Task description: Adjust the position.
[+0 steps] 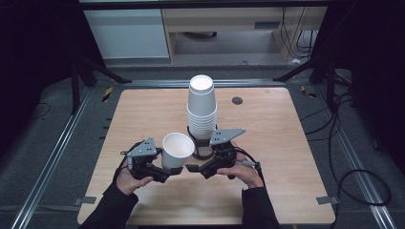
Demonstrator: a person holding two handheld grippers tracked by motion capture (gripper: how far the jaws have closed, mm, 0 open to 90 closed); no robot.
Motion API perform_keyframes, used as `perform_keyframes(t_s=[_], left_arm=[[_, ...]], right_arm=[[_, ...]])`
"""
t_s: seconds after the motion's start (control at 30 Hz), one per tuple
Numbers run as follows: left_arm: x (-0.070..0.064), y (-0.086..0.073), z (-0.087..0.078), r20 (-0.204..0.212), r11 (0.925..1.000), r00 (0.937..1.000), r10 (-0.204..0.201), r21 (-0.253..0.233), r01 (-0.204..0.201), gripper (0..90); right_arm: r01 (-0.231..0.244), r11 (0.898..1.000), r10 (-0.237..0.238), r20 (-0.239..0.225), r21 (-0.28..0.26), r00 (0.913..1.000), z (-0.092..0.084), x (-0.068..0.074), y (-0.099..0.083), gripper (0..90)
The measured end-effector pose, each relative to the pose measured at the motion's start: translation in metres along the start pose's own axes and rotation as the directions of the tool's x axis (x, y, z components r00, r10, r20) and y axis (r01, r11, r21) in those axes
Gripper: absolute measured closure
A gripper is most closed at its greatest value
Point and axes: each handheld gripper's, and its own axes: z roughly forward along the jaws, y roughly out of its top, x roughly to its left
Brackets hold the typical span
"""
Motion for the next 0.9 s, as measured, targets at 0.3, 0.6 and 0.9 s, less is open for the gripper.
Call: perform_keyframes(t_s=[0.3, 0.6, 0.9], left_arm=[[-0.004, 0.000, 0.007, 0.023, 1.0000, 0.9997, 0.002, -0.006, -0.002, 23.1], [-0.008, 0.000, 0.012, 0.024, 0.9998, 0.9996, 0.015, 0.009, -0.015, 23.1], [-0.010, 0.000, 0.014, 0.026, 0.9995, 0.9993, 0.025, 0.016, -0.026, 23.1]], right_arm=[[-0.009, 1.000, 0.008, -0.031, -0.022, 0.9995, 0.009, 0.002, 0.000, 5.5], [-0.011, 0.999, 0.009, -0.053, -0.048, 0.9986, 0.016, 0.004, 0.002, 5.7], [-0.015, 0.999, 0.012, -0.064, -0.052, 0.9979, 0.022, 0.004, 0.002, 6.2]])
